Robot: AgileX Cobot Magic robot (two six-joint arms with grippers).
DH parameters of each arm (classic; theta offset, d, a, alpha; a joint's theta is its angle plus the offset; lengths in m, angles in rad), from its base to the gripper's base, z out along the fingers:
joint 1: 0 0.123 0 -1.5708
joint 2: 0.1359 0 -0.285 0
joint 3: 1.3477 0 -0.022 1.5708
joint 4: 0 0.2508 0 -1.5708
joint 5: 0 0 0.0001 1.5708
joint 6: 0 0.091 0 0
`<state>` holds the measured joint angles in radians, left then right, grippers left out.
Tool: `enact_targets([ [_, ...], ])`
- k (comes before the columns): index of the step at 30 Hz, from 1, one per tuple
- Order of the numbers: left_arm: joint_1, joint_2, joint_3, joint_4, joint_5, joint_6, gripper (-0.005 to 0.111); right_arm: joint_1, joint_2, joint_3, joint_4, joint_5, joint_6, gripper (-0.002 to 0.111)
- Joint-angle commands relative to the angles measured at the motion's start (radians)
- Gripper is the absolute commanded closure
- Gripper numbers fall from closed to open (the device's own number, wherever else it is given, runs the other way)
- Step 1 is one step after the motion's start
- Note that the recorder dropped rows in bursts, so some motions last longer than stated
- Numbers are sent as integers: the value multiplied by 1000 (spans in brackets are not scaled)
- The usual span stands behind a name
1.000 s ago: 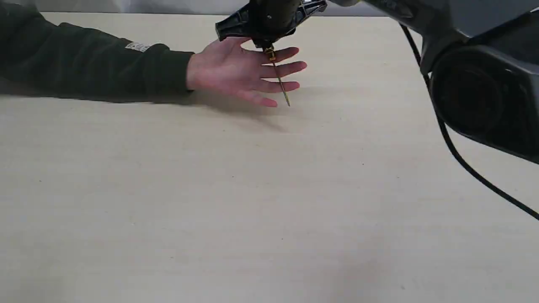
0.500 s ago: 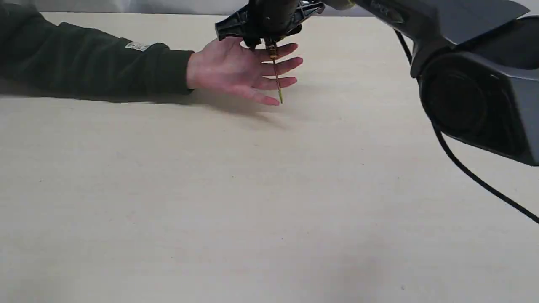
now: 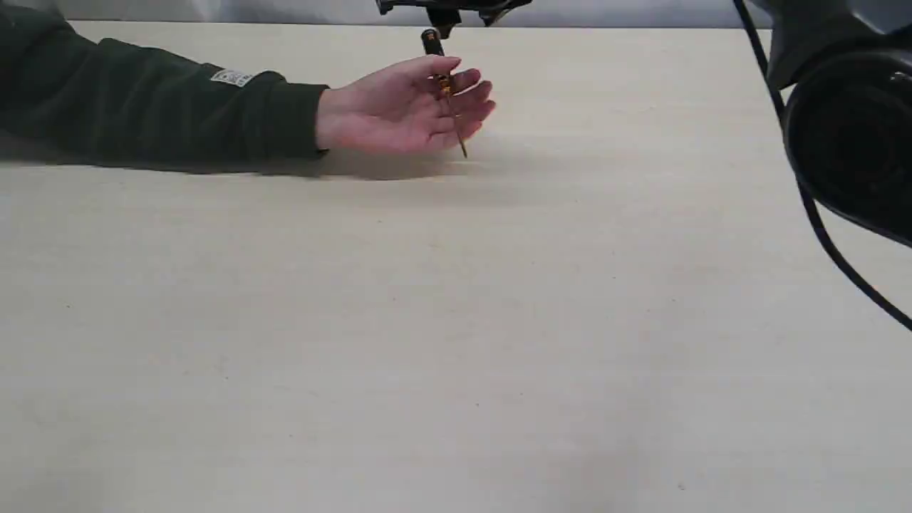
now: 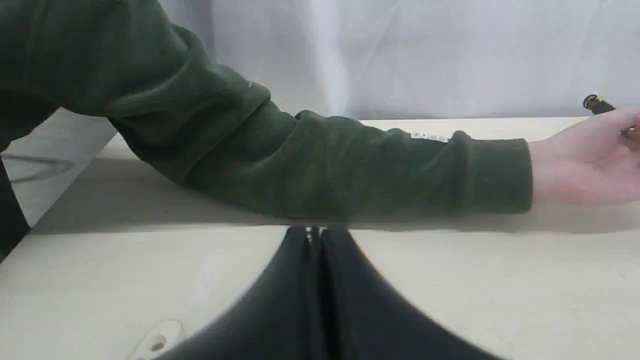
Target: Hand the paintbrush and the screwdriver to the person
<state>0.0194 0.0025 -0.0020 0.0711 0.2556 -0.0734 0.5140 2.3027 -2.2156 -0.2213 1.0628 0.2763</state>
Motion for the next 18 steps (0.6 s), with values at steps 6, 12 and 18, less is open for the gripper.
enact_targets([
  [6, -8, -2, 2, -1, -6, -2, 107, -2, -88, -4, -6, 147, -31, 76],
  [12, -8, -2, 2, -3, -3, -2, 107, -2, -110, 17, -32, 158, -33, 76],
  [18, -8, -2, 2, -3, -3, -2, 107, -2, -221, 233, -38, 116, -28, 78],
])
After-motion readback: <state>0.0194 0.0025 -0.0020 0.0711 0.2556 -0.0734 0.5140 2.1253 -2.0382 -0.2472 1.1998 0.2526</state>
